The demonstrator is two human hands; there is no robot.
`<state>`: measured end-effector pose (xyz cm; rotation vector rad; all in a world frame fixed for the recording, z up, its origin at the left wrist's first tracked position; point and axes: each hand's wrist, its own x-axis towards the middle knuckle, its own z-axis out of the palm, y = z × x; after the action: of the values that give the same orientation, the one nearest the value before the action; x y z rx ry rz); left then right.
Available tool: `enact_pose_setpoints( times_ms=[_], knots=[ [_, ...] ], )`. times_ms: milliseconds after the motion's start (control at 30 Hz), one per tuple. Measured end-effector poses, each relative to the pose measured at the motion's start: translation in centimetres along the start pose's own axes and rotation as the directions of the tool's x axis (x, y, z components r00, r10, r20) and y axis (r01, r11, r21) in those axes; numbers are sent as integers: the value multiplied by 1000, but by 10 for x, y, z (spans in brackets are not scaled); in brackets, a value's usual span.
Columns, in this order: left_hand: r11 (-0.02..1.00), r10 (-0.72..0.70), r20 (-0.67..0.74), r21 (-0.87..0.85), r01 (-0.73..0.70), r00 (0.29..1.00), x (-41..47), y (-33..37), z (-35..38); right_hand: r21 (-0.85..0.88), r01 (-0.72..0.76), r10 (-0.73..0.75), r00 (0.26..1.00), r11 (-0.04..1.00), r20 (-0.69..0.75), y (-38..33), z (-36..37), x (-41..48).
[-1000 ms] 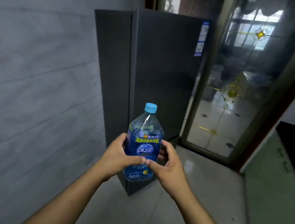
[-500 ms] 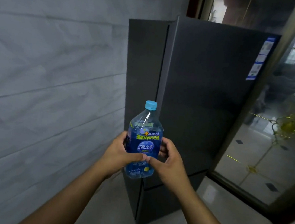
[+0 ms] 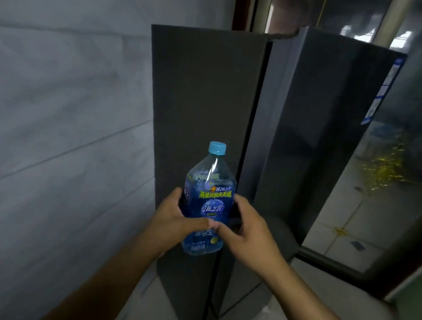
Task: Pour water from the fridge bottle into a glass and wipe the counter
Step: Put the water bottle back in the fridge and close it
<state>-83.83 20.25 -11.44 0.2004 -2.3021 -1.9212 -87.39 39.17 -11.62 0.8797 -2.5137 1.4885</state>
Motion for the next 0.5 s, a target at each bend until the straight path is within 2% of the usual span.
enact_pose_setpoints(
  times_ms=[133, 200, 267, 333, 400, 500],
  knots=[
    [1000, 20, 35, -23, -20, 999, 30, 3, -15, -150, 24, -19, 999, 988, 37, -2, -3, 27],
    [999, 26, 50, -47, -23, 998, 42, 5, -23, -364, 103, -84, 994, 926, 67, -1, -7, 38],
    [998, 25, 53, -53, -22, 998, 51, 7, -31, -629, 251, -195, 968, 735, 159, -1, -12, 48],
    [998, 18, 47, -57, -15, 999, 56, 9, -39, -802, 389, -247, 919, 454, 307, 1, -19, 58],
    [998, 15, 41, -56, -13, 999, 61, 9, -46, -873, 443, -181, 894, 204, 411, 2, -26, 67],
    [998, 11, 44, -55, -8, 999, 65, 7, -52, -883, 469, 22, 883, -28, 468, -3, -28, 73]
  ],
)
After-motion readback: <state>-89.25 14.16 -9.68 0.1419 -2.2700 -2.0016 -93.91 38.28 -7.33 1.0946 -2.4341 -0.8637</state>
